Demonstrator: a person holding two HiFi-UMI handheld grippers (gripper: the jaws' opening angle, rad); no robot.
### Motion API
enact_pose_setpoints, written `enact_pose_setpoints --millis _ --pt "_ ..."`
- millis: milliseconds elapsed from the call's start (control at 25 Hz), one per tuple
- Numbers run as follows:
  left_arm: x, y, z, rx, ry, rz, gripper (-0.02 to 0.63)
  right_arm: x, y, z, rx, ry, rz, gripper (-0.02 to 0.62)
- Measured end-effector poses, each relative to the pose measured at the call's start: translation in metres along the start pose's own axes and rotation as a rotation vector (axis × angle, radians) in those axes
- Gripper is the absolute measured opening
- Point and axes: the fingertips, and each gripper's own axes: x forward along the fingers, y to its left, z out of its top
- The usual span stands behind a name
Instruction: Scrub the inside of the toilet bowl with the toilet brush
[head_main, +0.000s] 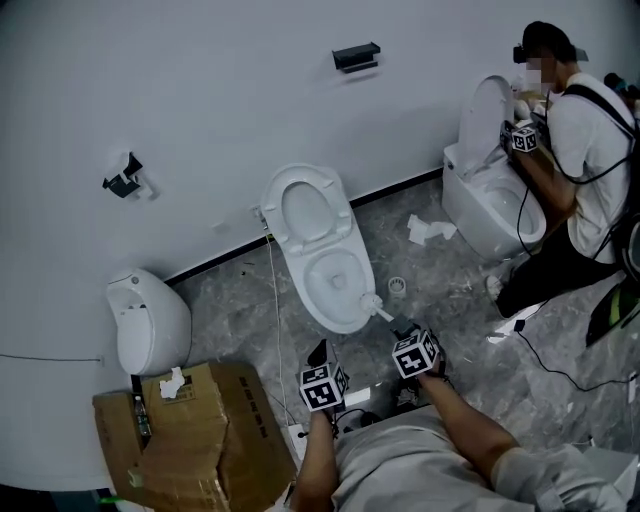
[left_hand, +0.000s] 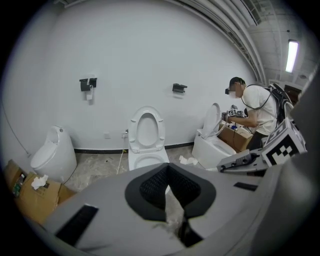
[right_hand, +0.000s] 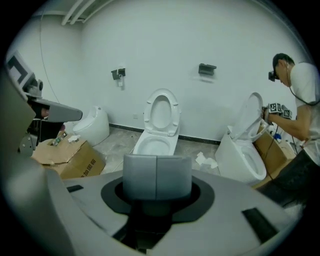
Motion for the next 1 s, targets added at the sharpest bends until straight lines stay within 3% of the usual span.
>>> enact_pose_setpoints --millis 320,440,1000 --pt "-0.014 0.009 -0.029 0.026 0.018 -0.040 0.023 -0.013 0.017 -0.016 0.061 -0.009 -0.035 0.172" --pt "-0.018 0.017 -0.036 -0.005 0.017 -0.033 0.021 -0.017 0.021 -0.021 0.066 -0.005 -0.037 0.172" --pt "-0.020 0.014 -0.040 0.002 0.005 -0.072 0.023 -0.024 0.019 -0.018 0.091 -0.026 -0.073 0.170"
